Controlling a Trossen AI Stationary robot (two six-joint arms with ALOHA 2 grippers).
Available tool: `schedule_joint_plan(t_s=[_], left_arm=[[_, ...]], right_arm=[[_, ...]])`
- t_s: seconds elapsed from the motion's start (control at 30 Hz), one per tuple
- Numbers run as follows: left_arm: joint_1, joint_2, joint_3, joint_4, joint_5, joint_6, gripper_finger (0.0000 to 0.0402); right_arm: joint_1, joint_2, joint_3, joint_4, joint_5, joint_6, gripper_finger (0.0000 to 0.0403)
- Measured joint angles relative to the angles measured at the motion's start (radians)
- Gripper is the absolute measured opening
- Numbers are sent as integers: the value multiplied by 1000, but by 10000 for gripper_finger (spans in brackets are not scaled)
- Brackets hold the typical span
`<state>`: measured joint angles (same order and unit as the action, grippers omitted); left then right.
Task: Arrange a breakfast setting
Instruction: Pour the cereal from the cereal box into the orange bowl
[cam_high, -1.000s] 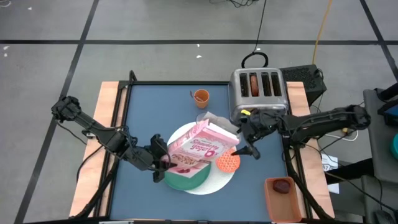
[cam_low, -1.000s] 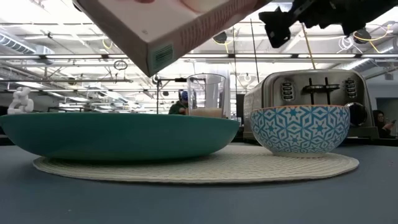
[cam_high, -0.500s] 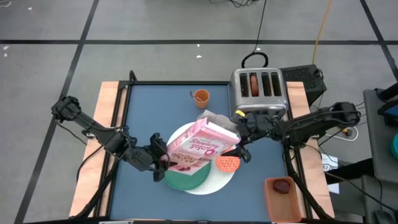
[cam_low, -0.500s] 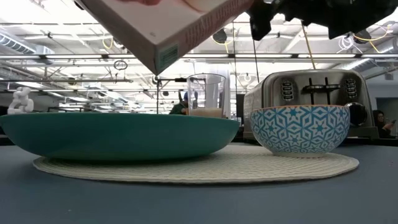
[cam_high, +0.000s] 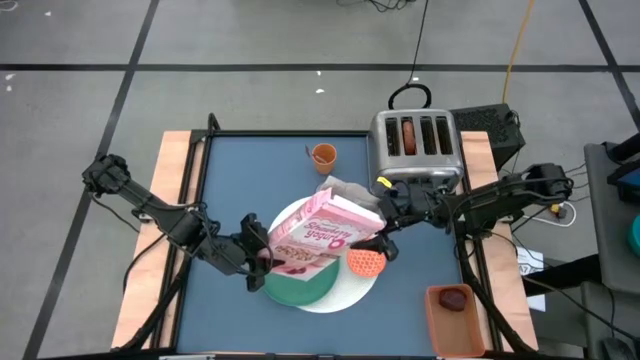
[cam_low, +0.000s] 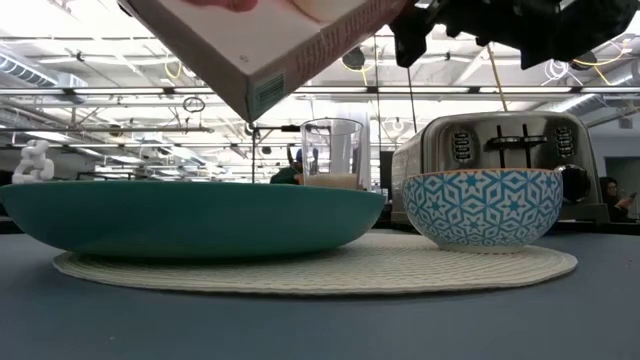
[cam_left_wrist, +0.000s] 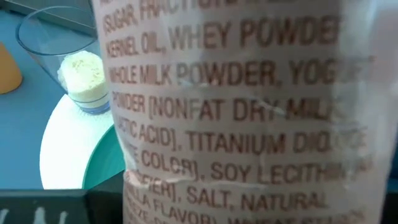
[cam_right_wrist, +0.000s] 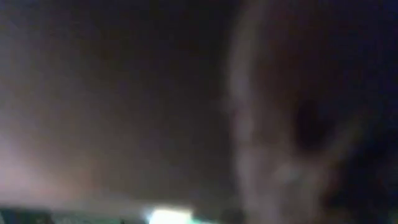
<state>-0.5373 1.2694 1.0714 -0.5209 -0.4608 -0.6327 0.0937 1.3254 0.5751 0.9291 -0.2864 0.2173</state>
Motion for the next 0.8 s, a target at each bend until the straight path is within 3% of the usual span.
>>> schedule_joint_plan(t_s=[0.53, 0.8], left_arm=[[0, 0, 0, 7, 0, 23, 228], [0, 0, 0, 8, 8, 18, 228]], right_arm=[[0, 2, 1, 61, 5, -2, 166], [-1, 2, 2, 62, 10, -6, 122]])
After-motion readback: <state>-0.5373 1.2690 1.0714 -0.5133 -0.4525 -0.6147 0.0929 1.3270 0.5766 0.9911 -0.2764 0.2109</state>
